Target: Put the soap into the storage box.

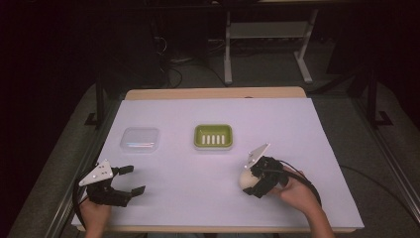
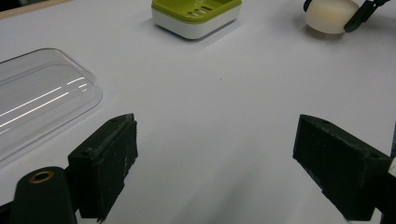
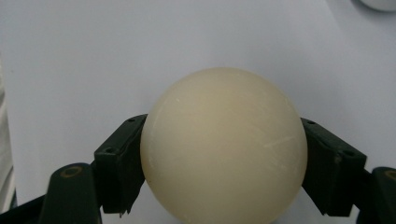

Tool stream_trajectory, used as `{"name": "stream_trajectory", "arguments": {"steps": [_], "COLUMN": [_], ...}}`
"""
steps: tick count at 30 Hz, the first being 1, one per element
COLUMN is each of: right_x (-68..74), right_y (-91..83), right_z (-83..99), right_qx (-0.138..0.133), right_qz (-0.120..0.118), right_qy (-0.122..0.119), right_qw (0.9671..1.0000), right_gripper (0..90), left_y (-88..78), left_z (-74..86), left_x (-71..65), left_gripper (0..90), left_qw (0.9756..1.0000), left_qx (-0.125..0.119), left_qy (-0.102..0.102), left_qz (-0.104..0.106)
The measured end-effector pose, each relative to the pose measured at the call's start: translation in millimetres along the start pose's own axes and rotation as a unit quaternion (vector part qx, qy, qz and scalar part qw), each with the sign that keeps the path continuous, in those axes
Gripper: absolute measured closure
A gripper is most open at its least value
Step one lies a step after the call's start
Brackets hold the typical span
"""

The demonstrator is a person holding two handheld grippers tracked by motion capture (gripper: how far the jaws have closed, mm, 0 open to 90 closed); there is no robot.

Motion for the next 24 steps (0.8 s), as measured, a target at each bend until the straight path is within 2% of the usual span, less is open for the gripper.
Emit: {"name": "stream_trajectory", "arguments": {"steps": [9,15,24], "right_x": [-3.1,-6.0,-10.2], "right_y": [-2.2,-7.9,-6.7], "right_z": [-7.8,-16.0,-26.0], "right_qx": [-0.004,-0.016,-0.010], "right_qz": [-0.007,-0.014,-0.016], "right_qy": [-0.001,-0.003,-0.009], "right_qw": [1.0000,0.9998,0.9998], "right_gripper": [23.3,23.3,23.3], "left_y": [-0.7,-1.2,-0.3], "left_z": [1.1,1.1,1.4], "left_x": [1.9,1.9,1.4], "left_gripper": [13.3,13.3,13.3], "left_qw": [1.0000,1.0000,1.0000], "left_qx": [-0.002,-0.003,-0.001], "left_qy": [-0.006,-0.005,-0.008], "left_qz": [-0.002,-0.003,-0.004]}}
Point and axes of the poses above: each handheld gripper's, and its own axes: y roughly forward along the jaws, z roughly out of its underside, x roughly to its left, the point moved 7 cm from there along y, roughly forward along the jaws, and after that the axes turned 8 degrees about y, right-handed, at the moved point
